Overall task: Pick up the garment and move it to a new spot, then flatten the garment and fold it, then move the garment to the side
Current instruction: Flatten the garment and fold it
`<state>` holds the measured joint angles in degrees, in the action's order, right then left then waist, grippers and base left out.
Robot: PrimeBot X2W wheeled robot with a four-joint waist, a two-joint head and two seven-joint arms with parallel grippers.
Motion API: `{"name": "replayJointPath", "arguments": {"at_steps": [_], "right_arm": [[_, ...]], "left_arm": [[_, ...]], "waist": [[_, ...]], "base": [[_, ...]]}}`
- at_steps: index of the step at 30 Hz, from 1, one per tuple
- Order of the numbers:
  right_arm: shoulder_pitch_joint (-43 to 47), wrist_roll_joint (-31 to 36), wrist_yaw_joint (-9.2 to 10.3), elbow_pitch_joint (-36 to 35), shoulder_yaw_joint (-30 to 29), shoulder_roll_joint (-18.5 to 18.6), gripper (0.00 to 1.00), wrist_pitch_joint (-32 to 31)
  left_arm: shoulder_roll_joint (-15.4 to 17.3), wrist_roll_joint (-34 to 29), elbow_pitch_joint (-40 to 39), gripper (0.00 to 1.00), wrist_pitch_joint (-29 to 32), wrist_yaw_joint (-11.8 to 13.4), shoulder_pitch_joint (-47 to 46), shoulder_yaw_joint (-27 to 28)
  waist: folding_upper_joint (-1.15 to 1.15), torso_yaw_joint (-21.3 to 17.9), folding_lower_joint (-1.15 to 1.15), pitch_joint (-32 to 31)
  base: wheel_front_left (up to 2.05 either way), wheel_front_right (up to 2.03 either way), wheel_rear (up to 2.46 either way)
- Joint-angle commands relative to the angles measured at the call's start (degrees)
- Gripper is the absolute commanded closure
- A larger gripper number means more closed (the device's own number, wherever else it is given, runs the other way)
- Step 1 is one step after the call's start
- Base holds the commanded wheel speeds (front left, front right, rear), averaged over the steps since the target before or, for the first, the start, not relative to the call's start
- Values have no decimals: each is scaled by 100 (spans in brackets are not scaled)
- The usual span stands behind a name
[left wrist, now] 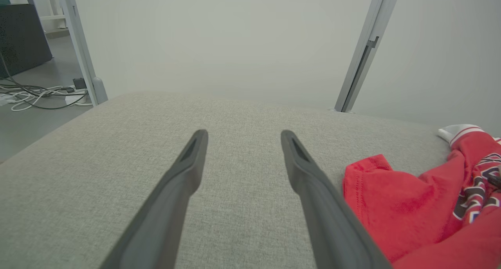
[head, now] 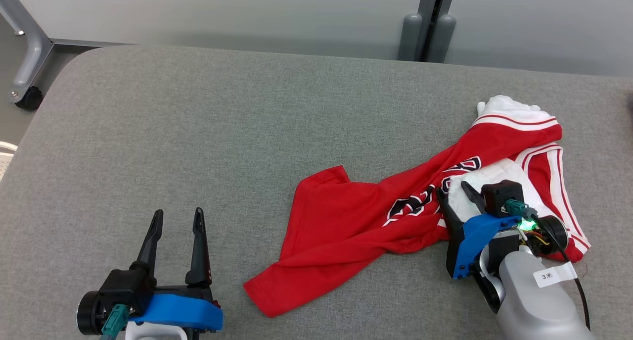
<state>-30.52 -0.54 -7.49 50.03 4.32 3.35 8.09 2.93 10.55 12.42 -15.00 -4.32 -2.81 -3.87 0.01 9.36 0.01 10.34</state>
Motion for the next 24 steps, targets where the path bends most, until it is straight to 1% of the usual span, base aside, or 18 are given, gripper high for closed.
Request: {"name": "replayJointPath", "arguments": {"at_steps": [1,4,7,11,13,17,19,24], "right_arm": [[-169,67,-1,143,-68,-17,100,89],[-282,97,-1,369,-124,-31,100,253],[-316,0,-1,454,-151,-30,100,496],[20,-486,-1,188,5,-37,100,685],[270,-709,-1,-160,155,-34,100,710],[1016,-1132,-1,-1305,321,-36,100,707],[1421,-1157,-2,-1841,380,-38,100,708],[2476,-1418,-2,-2975,274,-35,100,709]], "left_arm": [[-6,21,-7,0,-25,27,-122,-12],[-6,41,19,0,-25,32,-128,-70],[-7,35,41,0,-25,39,-97,-85],[-6,13,92,0,-25,24,-10,-76],[-8,10,95,0,-25,14,33,-55],[-6,21,94,0,-25,11,134,-37],[-6,33,78,0,-25,25,142,-51],[-6,32,92,0,-25,25,150,-101]], "waist": [[-1,5,-1,34],[-1,-37,-1,53],[-1,-143,-1,14],[-1,-321,-1,-123],[-1,-450,-1,-192],[-1,-726,-1,-269],[-1,-858,-1,-285],[-1,-1096,-1,-288]], "base": [[0,0,0],[0,0,0],[0,0,0],[0,0,0],[0,0,0],[0,0,0],[0,0,0],[0,0,0]]}}
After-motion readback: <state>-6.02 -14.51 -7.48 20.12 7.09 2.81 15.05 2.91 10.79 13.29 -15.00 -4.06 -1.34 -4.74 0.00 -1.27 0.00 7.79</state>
